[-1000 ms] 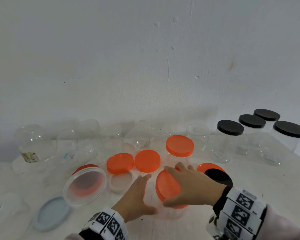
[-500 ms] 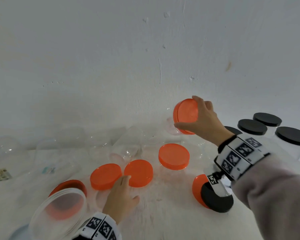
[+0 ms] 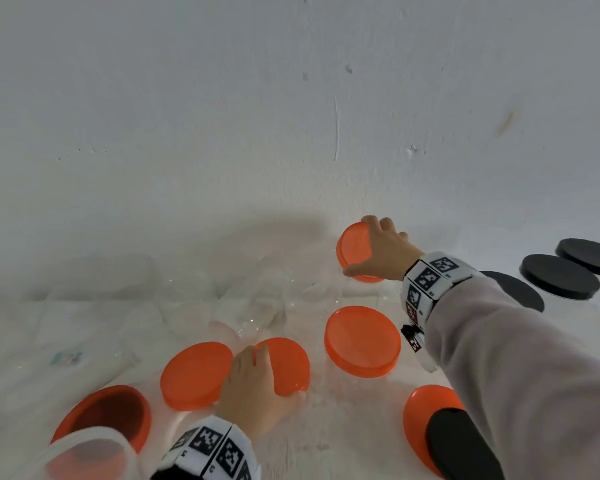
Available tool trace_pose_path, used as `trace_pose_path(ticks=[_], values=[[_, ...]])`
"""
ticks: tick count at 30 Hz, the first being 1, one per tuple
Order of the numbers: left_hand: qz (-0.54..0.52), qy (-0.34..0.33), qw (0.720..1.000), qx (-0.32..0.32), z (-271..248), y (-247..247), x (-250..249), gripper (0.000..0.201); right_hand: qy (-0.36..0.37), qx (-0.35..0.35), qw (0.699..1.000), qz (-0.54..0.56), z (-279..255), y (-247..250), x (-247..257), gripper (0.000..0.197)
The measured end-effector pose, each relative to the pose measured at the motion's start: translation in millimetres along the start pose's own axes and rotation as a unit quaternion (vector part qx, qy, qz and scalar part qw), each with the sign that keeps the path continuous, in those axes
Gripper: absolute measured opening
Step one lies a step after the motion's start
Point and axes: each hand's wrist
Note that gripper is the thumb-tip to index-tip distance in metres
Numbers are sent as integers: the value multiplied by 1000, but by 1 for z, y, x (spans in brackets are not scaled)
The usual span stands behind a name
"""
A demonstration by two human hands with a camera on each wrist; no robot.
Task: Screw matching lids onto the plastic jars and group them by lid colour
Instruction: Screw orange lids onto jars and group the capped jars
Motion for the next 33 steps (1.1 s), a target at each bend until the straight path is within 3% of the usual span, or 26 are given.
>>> trace_pose_path(ticks=[5, 15, 20, 24, 26, 28, 33], values=[[51, 52, 996, 42, 2, 1, -16, 112, -8, 74, 996, -54, 3, -7, 4, 93], [53, 66, 996, 41, 5, -4, -14, 112, -27, 169, 979, -107, 3, -20, -7, 90], [44, 61, 996, 42, 3, -3, -12, 112, -99, 190, 965, -153, 9, -11, -31, 100], [21, 69, 996, 51, 0, -1, -11, 113, -162, 231, 945, -167, 8, -13, -55, 70], [6, 73, 996, 50, -1, 0, -11, 113, -176, 244, 940, -160, 5, -19, -62, 75], [-16, 71, 996, 44, -4, 1, -10, 112, -174, 208, 951, -149, -3, -23, -64, 81], [-71, 71, 994, 34, -14, 7, -8, 111, -182, 75, 970, -144, -25, -7, -43, 69]])
Point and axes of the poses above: each hand's wrist, its own z-axis towards the middle knuckle, its own y-axis out of the back of the hand, x = y × z, and after that the axes turned 10 degrees about y, right-handed
